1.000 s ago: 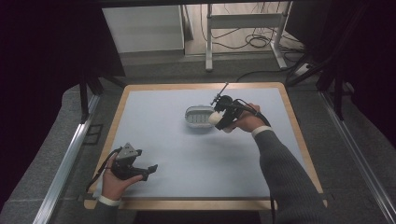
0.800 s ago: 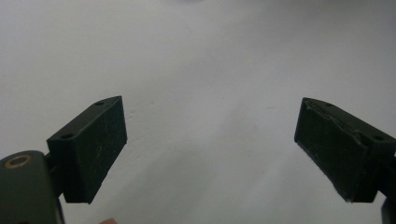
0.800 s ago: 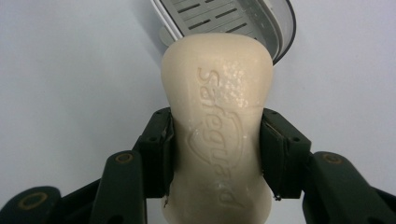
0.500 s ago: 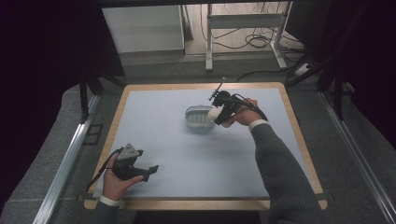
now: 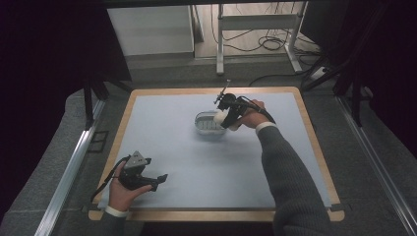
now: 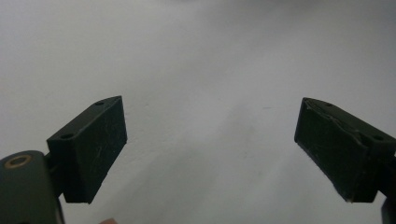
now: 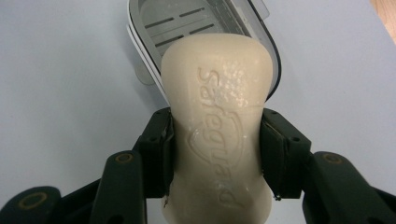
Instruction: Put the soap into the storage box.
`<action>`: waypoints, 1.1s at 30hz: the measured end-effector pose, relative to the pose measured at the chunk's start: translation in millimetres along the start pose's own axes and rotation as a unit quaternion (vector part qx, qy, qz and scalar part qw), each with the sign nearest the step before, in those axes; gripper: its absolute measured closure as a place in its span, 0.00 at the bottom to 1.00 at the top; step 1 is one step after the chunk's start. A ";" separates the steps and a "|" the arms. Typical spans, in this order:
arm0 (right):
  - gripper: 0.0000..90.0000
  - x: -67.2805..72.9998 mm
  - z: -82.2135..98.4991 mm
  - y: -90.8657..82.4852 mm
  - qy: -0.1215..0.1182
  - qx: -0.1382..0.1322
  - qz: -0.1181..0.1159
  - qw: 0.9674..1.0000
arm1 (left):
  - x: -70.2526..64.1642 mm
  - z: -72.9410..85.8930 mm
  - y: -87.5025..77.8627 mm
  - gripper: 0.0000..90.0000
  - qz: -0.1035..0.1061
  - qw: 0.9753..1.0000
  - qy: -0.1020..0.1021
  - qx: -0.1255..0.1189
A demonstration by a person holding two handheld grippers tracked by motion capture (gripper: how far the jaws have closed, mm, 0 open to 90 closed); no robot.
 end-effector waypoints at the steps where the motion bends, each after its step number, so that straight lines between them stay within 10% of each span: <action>1: 0.55 -1.0 -0.7 0.2 -0.001 0.001 0.001 1.000 | 0.0 0.0 0.0 0.11 0.000 1.000 0.000 0.000; 33: 0.55 -13.8 -25.6 26.0 -0.050 -0.008 0.006 0.999 | -1.5 0.5 1.7 0.11 0.004 1.000 0.002 0.001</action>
Point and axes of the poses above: each handheld gripper's, and its own axes: y roughly forward along the jaws, z roughly out of its underside, x roughly to its left, the point moved 10 cm from there along y, roughly forward along the jaws, and after that the axes turned 13 degrees about -y, right-handed, at the moved point
